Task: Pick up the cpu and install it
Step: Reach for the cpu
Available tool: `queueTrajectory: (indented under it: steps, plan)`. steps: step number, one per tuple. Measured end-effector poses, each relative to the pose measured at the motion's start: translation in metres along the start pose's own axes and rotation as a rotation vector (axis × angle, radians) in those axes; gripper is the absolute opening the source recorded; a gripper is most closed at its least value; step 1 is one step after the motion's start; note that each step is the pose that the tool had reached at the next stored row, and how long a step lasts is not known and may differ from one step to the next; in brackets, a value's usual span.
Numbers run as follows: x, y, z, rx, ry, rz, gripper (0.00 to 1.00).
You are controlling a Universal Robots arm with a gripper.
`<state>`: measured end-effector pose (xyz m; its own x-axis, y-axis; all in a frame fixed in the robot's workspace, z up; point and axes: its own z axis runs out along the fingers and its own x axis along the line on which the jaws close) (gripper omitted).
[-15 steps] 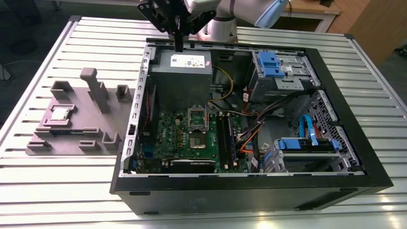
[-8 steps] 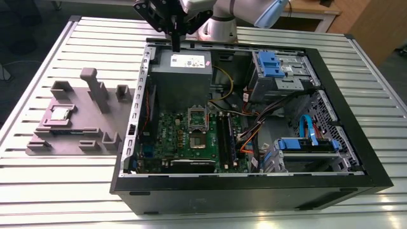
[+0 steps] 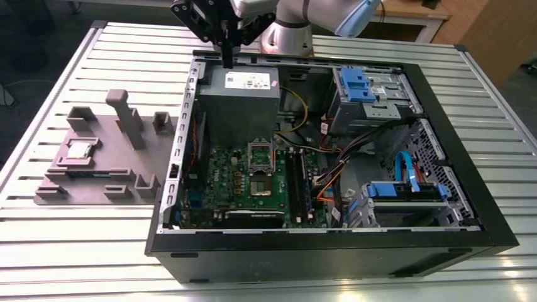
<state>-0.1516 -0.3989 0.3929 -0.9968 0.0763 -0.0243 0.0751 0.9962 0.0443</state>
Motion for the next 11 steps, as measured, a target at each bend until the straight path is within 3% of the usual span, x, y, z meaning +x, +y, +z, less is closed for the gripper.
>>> queueTrajectory:
  steps: [11]
  plan:
    - [0.0059,-0.0005,0.0001,0.0000,0.0002,0.000,0.10]
